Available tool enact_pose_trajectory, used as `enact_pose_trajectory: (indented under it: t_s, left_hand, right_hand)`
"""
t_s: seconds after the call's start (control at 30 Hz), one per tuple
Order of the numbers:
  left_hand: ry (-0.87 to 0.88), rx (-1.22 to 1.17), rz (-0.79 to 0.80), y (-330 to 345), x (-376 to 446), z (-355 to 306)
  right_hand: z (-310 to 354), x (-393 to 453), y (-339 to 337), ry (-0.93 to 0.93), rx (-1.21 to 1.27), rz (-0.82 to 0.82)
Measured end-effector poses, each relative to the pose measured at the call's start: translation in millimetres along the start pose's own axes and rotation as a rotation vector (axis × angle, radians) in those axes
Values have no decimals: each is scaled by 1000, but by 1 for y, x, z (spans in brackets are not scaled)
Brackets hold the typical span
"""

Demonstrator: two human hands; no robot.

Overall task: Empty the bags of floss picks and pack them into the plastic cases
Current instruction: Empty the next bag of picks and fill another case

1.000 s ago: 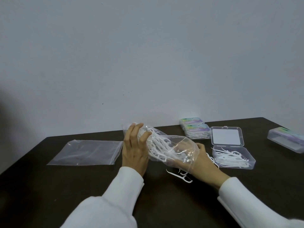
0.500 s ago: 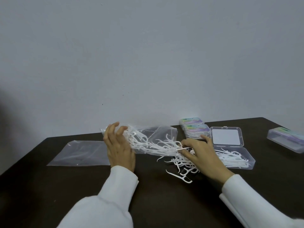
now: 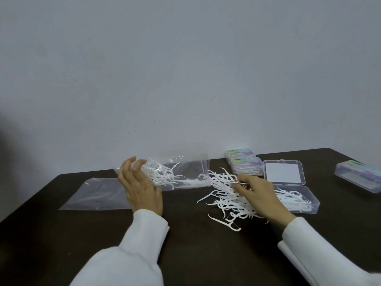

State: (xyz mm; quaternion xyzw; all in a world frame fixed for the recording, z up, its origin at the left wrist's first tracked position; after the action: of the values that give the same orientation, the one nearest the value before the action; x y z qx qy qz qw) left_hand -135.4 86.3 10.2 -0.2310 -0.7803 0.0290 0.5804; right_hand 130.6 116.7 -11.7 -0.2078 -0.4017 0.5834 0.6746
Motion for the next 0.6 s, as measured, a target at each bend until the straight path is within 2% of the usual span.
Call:
enact_pose_trajectory:
  t_s: [0.13, 0.3, 0.43, 0.5, 0.6]
  left_hand:
    - [-52, 4, -12, -4, 2, 4]
    - [-245, -7, -22, -7, 0, 17]
    - [-213, -14, -14, -6, 1, 11]
    - [-196, -14, -3, -6, 1, 7]
    - [-181, -42, -13, -6, 0, 1]
  right_hand:
    - [-6, 0, -4, 42, -61, -38]
    - [-4, -2, -4, 80, -124, 9]
    - [3, -6, -4, 0, -142, 5]
    - [10, -6, -6, -61, -76, -18]
    - [21, -9, -6, -144, 268, 67]
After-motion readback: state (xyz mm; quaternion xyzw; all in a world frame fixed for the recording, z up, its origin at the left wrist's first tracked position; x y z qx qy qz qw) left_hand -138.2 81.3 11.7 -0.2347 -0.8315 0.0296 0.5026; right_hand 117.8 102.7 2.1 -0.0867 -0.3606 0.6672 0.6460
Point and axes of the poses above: each hand's wrist, its own x-axis towards the middle knuckle, its own y-axis out of the palm, z = x × y, the point moved 8 cm from there along x, towards the middle knuckle, and after that the axes turned 8 degrees about y, right-handed, at the moved point
